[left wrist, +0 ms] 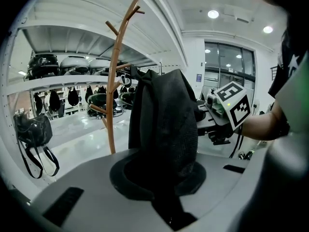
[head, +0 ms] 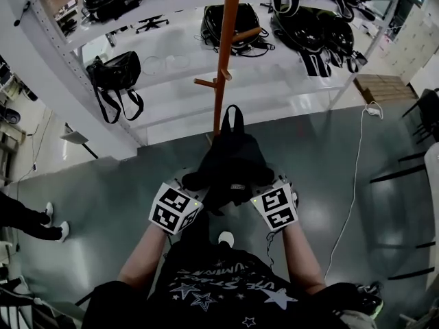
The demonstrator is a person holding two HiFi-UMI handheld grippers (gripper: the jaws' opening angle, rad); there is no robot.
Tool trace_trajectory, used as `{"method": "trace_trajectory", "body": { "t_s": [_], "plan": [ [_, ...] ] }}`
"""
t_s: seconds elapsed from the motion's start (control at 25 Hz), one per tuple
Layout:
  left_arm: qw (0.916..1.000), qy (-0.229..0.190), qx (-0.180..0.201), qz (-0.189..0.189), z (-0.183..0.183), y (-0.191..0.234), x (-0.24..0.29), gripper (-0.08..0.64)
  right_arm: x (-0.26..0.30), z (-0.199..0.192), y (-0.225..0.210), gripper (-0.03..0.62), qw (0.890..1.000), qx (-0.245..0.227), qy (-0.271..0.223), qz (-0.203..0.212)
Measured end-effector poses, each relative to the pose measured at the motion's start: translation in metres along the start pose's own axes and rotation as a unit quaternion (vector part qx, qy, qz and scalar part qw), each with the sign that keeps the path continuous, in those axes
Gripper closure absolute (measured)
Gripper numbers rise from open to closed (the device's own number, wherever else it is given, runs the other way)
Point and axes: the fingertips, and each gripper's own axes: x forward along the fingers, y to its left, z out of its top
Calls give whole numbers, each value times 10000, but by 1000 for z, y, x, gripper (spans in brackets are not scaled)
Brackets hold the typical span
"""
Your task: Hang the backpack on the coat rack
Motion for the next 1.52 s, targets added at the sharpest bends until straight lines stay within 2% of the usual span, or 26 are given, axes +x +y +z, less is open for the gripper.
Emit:
{"method": "trace_trajectory", "body": {
  "t_s": [0.68,1.04,1.52],
  "plan": [
    [9991,-339,236,-88,50,87,51,497,78,46,-62,526,9995,-198,-26,-255],
    [9992,-202,276,-190,46,107,74,497,101,41,-78,526,9994,-148,72,-290],
    [9993,65,248,-280,40,120,91,497,120,29,-83,526,9994,178,202,-233]
  ]
}}
